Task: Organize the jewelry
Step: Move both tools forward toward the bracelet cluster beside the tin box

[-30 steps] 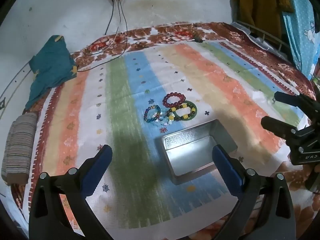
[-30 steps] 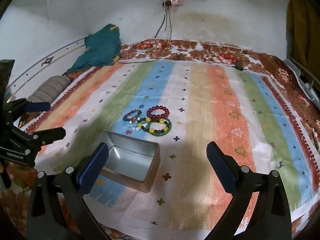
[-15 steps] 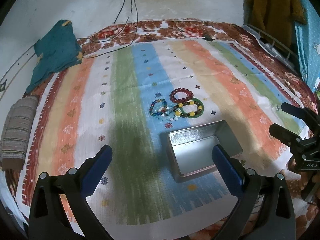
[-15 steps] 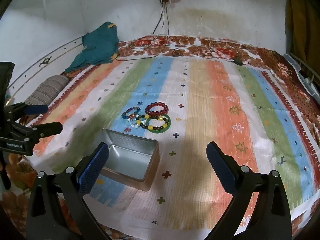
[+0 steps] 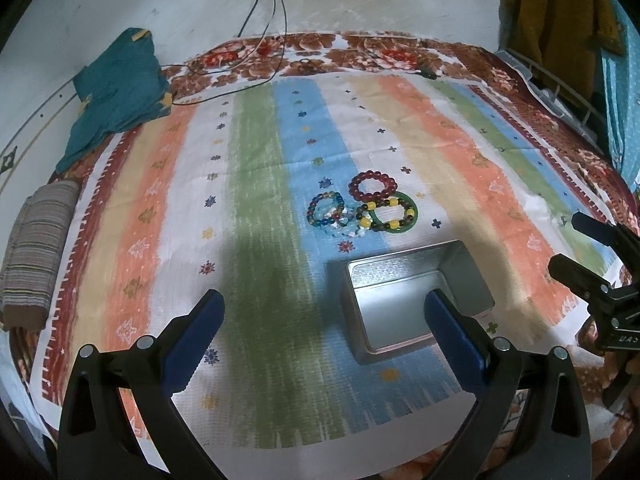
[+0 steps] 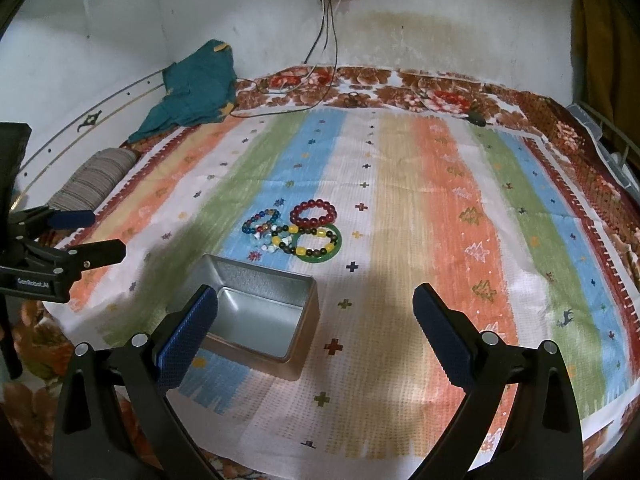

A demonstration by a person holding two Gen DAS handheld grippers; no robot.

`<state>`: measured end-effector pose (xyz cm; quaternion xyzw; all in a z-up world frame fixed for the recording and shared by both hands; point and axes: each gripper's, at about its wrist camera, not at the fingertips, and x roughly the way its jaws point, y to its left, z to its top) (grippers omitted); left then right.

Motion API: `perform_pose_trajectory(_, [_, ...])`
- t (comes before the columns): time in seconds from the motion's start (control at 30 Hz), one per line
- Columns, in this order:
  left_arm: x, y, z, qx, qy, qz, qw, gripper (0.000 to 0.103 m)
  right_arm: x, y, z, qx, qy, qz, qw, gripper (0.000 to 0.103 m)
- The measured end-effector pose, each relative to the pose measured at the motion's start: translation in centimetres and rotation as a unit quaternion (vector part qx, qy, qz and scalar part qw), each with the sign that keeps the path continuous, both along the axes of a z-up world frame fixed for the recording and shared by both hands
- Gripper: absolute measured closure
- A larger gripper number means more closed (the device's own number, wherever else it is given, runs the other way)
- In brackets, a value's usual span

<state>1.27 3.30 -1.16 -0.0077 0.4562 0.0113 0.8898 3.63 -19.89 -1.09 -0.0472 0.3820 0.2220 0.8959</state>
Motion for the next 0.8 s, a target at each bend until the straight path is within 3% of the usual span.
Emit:
perform_pose_trajectory(0.33, [0.8, 0.7, -0.7, -0.001, 0.014, 0.012, 0.9998, 0.006, 0.9, 0.3, -0.1, 0.0, 0.007, -0.007, 1.0, 0.004])
perform_pose_trajectory(0.5, [1.0, 0.4, -0.8, 0.033, 0.009, 0.009, 0.9994, 0.006, 1.1, 0.5, -0.2, -0.006, 0.008, -0.007, 1.0, 0.004])
perform_pose_trajectory(0.8, [2.1, 1.4, -1.2, 0.009, 0.016, 0.02, 0.9996, 0.006, 2.4, 1.3, -1.1, -0.026, 0.02, -0.014, 0.999, 0.004])
